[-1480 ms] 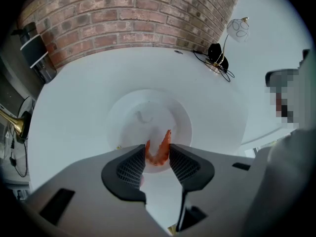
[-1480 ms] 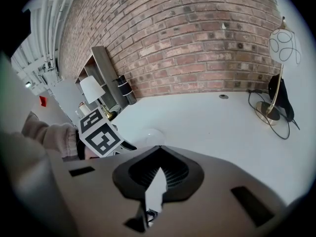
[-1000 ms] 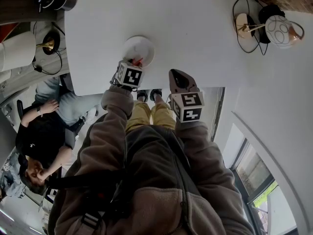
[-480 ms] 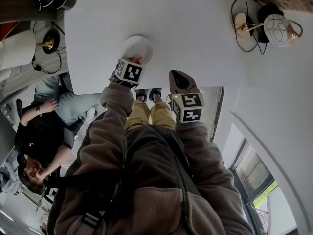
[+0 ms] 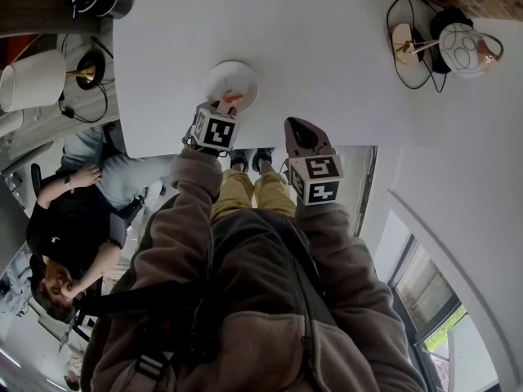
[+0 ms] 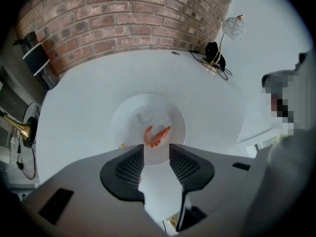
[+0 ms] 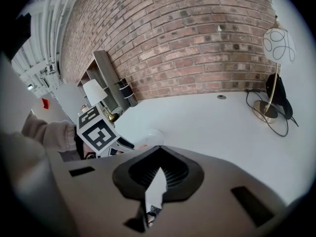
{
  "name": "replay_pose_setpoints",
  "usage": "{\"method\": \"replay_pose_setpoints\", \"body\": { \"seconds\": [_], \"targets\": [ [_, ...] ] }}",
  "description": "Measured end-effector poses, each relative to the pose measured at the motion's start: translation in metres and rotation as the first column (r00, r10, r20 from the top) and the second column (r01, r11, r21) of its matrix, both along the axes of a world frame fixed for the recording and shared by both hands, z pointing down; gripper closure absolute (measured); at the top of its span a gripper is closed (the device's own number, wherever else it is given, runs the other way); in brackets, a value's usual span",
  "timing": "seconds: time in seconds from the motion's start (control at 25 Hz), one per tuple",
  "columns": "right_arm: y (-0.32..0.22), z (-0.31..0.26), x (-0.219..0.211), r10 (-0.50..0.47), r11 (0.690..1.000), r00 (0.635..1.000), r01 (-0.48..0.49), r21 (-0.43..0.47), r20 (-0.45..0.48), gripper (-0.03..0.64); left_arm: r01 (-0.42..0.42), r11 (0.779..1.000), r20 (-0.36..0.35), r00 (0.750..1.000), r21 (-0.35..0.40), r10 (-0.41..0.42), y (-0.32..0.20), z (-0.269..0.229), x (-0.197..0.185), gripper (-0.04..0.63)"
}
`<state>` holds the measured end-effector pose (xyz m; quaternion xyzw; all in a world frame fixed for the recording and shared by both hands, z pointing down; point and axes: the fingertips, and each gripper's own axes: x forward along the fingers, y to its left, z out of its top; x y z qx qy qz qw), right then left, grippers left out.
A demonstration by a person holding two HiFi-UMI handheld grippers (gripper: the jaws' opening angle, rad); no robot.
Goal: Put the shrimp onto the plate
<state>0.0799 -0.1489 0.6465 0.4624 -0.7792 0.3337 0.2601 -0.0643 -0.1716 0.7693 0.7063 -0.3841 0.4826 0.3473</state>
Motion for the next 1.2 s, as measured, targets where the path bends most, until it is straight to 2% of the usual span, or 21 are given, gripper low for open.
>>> {"method": "replay_pose_setpoints", "body": {
  "seconds": [0.2,0.36,0.52,0.6,0.68,0.84,0.92,1.0,1.16,1.2],
  "targets": [
    [-0.003,-0.010,-0.003,-0.006,1.000,1.000,0.005,0.029,0.009,0.615,0.085,0.991,-0.068,0.995,0.107,-0.078,-0.003,-0.035,-0.004,0.448],
    [-0.006,-0.020,-0.001,0.000,0.997,1.000,-0.001,0.075,0.013,0.615,0.158,0.965,-0.141,0.982,0.212,-0.130,-0.010,-0.072,-0.006,0.448],
    [-0.008,-0.046,-0.003,0.005,0.992,0.999,-0.010,0.128,0.042,0.615,0.195,0.935,-0.173,0.974,0.296,-0.149,-0.018,-0.108,-0.014,0.449],
    [-0.013,-0.069,-0.004,0.002,0.984,0.998,-0.012,0.177,0.058,0.615,0.219,0.915,-0.190,0.968,0.339,-0.162,-0.024,-0.129,-0.020,0.456],
    [-0.017,-0.095,-0.006,-0.001,0.973,0.997,-0.017,0.231,0.076,0.615,0.241,0.892,-0.207,0.963,0.382,-0.171,-0.027,-0.151,-0.025,0.500],
    [-0.025,-0.137,-0.010,-0.011,0.945,0.995,-0.020,0.326,0.094,0.615,0.265,0.849,-0.232,0.957,0.456,-0.174,-0.032,-0.190,-0.033,0.500],
    [-0.030,-0.152,-0.011,-0.015,0.929,0.995,-0.022,0.369,0.098,0.615,0.278,0.821,-0.242,0.954,0.499,-0.177,-0.038,-0.208,-0.038,0.515],
    [-0.032,-0.166,-0.012,-0.015,0.916,0.994,-0.030,0.399,0.107,0.615,0.299,0.786,-0.257,0.949,0.540,-0.184,-0.042,-0.227,-0.043,0.558],
    [-0.030,-0.196,-0.015,-0.025,0.891,0.992,-0.036,0.452,0.127,0.615,0.318,0.730,-0.290,0.942,0.605,-0.170,-0.042,-0.269,-0.046,0.565],
    [-0.030,-0.204,-0.017,-0.029,0.883,0.991,-0.036,0.469,0.131,0.615,0.321,0.715,-0.301,0.940,0.621,-0.160,-0.042,-0.280,-0.047,0.591]
  ]
}}
